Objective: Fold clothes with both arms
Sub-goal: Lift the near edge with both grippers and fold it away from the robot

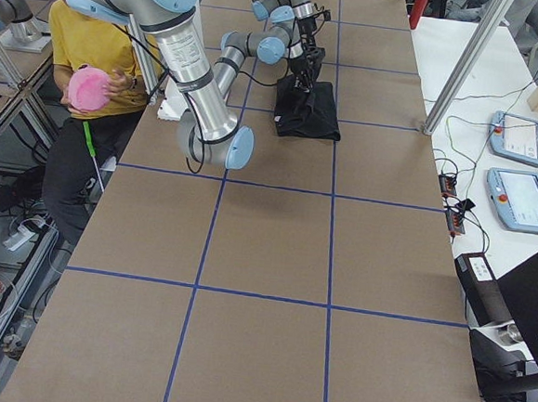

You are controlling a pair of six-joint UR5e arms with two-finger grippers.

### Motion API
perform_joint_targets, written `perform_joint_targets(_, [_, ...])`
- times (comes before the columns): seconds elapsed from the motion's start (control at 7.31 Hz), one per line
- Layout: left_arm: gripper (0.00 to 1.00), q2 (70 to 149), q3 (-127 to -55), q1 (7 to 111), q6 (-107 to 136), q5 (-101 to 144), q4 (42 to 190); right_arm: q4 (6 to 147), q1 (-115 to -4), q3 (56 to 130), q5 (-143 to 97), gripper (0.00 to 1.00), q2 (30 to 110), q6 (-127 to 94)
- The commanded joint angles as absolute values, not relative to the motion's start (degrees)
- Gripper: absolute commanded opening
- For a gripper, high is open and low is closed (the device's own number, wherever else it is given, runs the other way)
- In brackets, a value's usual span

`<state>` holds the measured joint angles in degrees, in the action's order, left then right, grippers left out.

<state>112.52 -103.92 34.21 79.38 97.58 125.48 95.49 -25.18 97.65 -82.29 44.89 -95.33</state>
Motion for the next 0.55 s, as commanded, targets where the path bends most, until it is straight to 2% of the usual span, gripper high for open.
perform_joint_targets(0.0, [0.0,115.2,-96.7,35.3,77.4,97.3,126.0,84.5,-27.3,86.8,-82.5,0.0,43.2,-93.9])
perform_joint_targets(0.41, [0.0,115.7,-92.6,35.8,75.6,97.0,126.4,82.7,-28.9,78.6,-83.6,0.0,38.2,-92.9])
